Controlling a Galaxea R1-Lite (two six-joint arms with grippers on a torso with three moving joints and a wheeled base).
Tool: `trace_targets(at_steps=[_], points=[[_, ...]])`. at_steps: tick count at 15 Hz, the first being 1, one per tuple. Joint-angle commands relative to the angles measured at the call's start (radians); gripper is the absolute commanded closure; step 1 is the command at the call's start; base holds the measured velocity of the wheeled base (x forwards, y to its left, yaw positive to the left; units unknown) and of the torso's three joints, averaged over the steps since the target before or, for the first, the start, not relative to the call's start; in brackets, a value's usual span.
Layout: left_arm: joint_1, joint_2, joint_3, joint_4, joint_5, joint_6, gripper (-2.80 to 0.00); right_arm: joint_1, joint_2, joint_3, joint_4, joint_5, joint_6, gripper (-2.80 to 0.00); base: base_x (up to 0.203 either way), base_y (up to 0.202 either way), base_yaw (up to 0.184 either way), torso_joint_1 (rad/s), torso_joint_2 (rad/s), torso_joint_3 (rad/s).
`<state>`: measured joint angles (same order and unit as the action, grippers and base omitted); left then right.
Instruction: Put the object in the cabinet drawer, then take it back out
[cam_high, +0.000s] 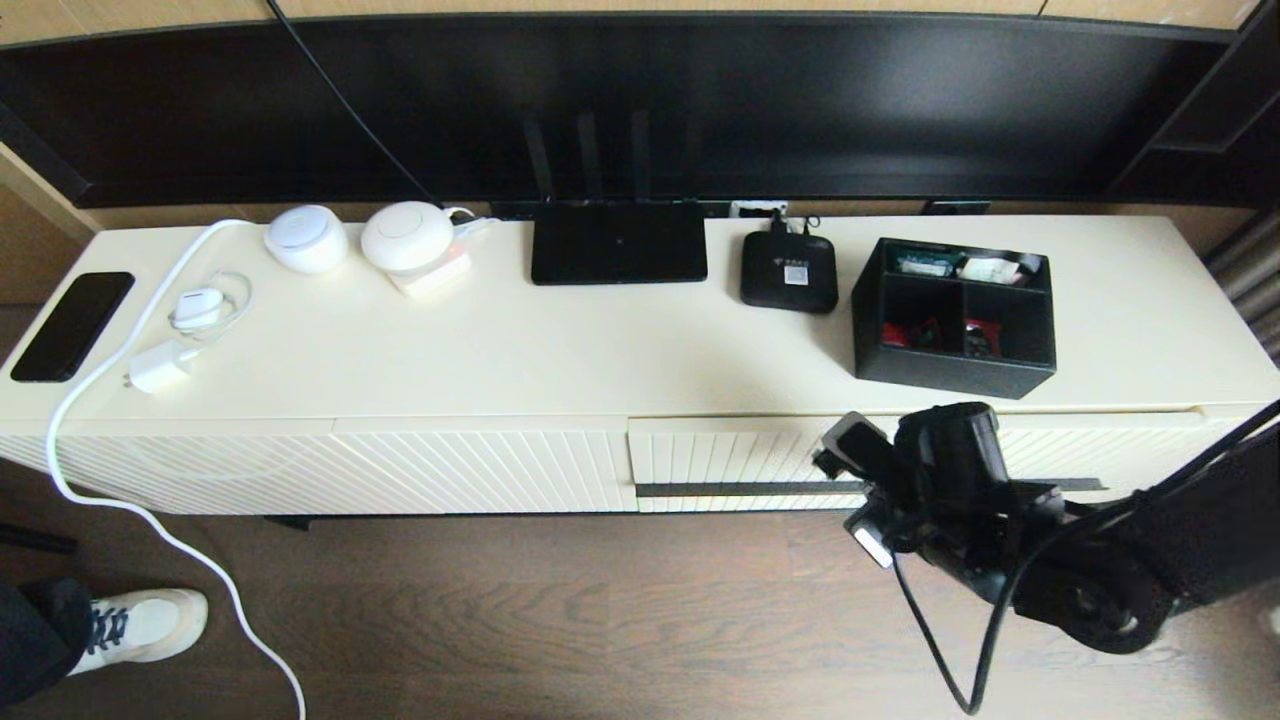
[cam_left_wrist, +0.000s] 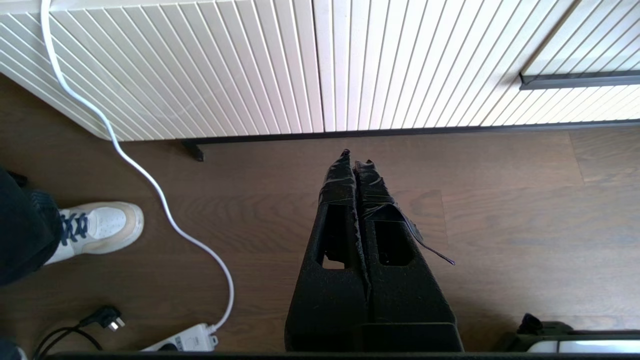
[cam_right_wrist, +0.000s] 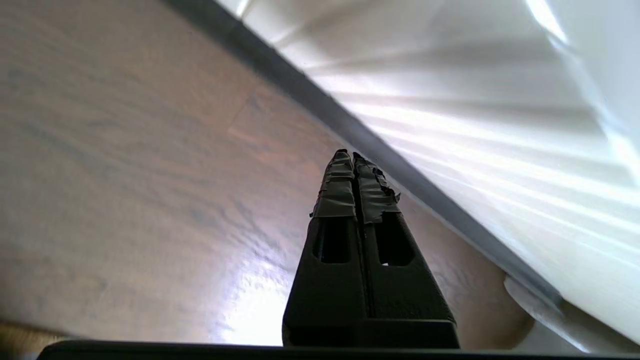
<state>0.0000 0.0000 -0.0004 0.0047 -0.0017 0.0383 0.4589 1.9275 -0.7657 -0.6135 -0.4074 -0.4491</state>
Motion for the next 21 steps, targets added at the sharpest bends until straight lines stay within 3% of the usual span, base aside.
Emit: trace_targets(at_steps=[1, 6, 11, 13, 17, 21], points=[[0.000, 0.002, 0.000, 0.000, 0.000, 0.000, 0.00, 0.002, -0.130, 0.062, 0.023, -0.002, -0.003, 0.00, 0.000, 0.000, 0.000, 0.000, 0.00, 0.000], [0.000, 0.002, -0.001, 0.000, 0.000, 0.000, 0.00, -0.019, -0.424, 0.160, 0.149, -0.008, 0.004, 0.00, 0.000, 0.000, 0.000, 0.000, 0.00, 0.000], [0.000, 0.001, 0.000, 0.000, 0.000, 0.000, 0.00, -0.134, -0.835, 0.187, 0.413, -0.009, 0.036, 0.00, 0.000, 0.000, 0.000, 0.000, 0.00, 0.000], [0.000, 0.002, 0.000, 0.000, 0.000, 0.000, 0.00, -0.227, -1.016, 0.209, 0.543, -0.004, 0.053, 0.00, 0.000, 0.000, 0.000, 0.000, 0.00, 0.000], [0.000, 0.002, -0.001, 0.000, 0.000, 0.000, 0.00, -0.387, -1.327, 0.285, 0.725, 0.026, 0.166, 0.00, 0.000, 0.000, 0.000, 0.000, 0.00, 0.000], [0.000, 0.002, -0.001, -0.001, 0.000, 0.000, 0.00, -0.433, -1.646, 0.416, 0.850, 0.052, 0.248, 0.00, 0.000, 0.000, 0.000, 0.000, 0.00, 0.000]])
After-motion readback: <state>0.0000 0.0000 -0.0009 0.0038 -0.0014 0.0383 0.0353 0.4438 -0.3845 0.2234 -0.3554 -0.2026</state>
